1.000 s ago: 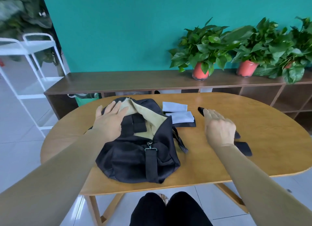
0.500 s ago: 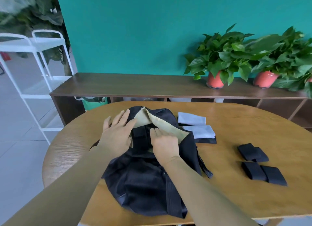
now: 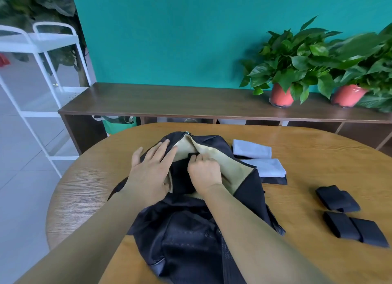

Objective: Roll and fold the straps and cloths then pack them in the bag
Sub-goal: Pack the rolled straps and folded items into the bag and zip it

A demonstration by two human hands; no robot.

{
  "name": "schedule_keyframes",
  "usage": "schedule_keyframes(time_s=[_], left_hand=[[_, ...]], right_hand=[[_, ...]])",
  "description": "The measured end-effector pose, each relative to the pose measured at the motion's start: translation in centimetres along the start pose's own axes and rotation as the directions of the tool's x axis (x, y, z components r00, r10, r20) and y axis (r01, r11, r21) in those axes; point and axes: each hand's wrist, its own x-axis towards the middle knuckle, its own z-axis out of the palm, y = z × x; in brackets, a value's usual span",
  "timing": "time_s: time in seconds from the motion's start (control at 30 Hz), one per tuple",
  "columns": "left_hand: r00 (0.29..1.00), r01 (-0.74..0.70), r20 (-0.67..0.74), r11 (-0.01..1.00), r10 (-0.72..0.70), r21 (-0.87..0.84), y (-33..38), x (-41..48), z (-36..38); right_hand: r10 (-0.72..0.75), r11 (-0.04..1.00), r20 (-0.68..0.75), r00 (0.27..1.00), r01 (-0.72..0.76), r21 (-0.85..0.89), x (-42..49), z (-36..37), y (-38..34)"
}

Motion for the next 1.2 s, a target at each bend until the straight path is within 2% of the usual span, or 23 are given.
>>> schedule_keyframes(time_s=[0.07, 0.17, 0.27, 0.43, 0.6, 0.67, 0.77, 0.9, 1.0, 1.13, 1.2], left_hand=[[1.000, 0.001, -0.001, 1.000, -0.001, -0.005, 0.0, 0.0, 0.0], [1.000, -0.001, 0.012, 1.000, 0.001, 0.003, -0.1, -0.1, 0.2], [0.999, -0.012, 0.036, 1.000, 0.011, 0.015, -0.1, -0.1, 0.5], [0.998, -0.015, 0.054, 0.999, 0.013, 0.031, 0.0, 0.1, 0.5], [0.998, -0.035, 0.055, 0.997, 0.031, 0.066, 0.4, -0.8, 0.1], [0.998, -0.044, 0.041, 0.997, 0.041, 0.063, 0.7, -1.3, -0.4], [0.999, -0.039, 0.035, 0.997, 0.037, 0.066, 1.5, -2.1, -1.4], [0.999, -0.033, 0.033, 0.996, 0.030, 0.078, 3.2, -3.0, -2.1], [0.999, -0.021, 0.046, 0.997, 0.017, 0.078, 4.6, -3.5, -2.0], [0.998, -0.020, 0.057, 0.993, 0.014, 0.115, 6.4, -3.5, -2.0], [0.998, -0.017, 0.059, 0.991, 0.009, 0.130, 7.1, -3.5, -2.0]], right_hand=[[-0.038, 0.999, 0.020, 0.999, 0.037, 0.037, 0.4, 1.2, -0.2], [-0.038, 0.999, 0.057, 0.998, 0.038, -0.007, 0.2, 1.1, 0.1], [-0.088, 0.994, 0.036, 0.996, 0.085, 0.062, 0.7, 1.8, 0.4], [-0.156, 0.981, 0.103, 0.982, 0.142, 0.135, 0.6, 1.7, 1.0], [-0.171, 0.979, 0.079, 0.982, 0.160, 0.131, -0.7, 0.3, 2.1], [-0.189, 0.976, 0.047, 0.981, 0.183, 0.115, -1.9, -0.9, 2.7], [-0.206, 0.975, -0.151, 0.967, 0.215, 0.046, -4.0, -2.7, 4.2], [-0.104, 0.989, -0.368, 0.924, 0.134, 0.057, -8.2, -3.8, 8.6], [0.018, 0.997, -0.433, 0.901, 0.016, 0.075, -12.8, -3.7, 13.9], [0.233, 0.970, -0.303, 0.924, -0.242, 0.007, -19.8, -0.9, 20.7], [0.308, 0.947, -0.137, 0.941, -0.317, -0.049, -22.4, 0.8, 22.9]])
